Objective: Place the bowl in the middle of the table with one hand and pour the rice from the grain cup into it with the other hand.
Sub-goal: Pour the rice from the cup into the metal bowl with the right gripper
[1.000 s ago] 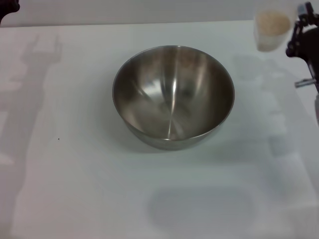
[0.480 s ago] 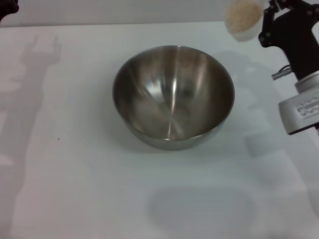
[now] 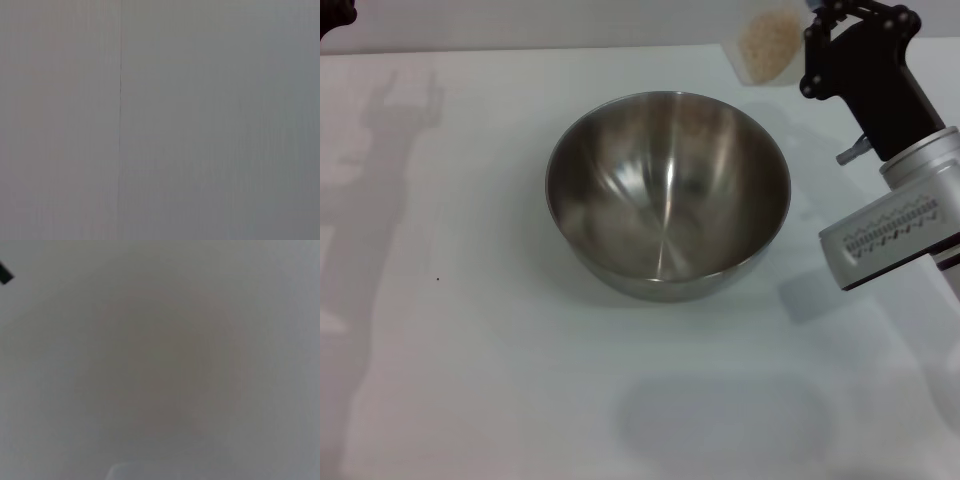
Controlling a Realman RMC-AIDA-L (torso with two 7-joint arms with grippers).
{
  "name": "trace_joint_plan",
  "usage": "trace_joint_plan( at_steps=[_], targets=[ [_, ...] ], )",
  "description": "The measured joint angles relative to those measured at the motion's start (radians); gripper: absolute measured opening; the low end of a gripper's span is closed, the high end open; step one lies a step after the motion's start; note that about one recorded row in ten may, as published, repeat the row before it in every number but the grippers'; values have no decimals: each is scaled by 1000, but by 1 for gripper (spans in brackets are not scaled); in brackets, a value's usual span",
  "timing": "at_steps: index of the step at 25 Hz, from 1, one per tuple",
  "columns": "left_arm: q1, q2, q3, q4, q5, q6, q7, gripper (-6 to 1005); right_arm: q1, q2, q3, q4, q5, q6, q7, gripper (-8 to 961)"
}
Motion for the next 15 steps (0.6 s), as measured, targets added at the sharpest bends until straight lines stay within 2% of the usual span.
trace_joint_plan(
  at_steps=[15],
  targets=[
    [8,-1,0,-2,0,0,-34,524,37,1,-54,-12,-19,5,-332,17]
  ],
)
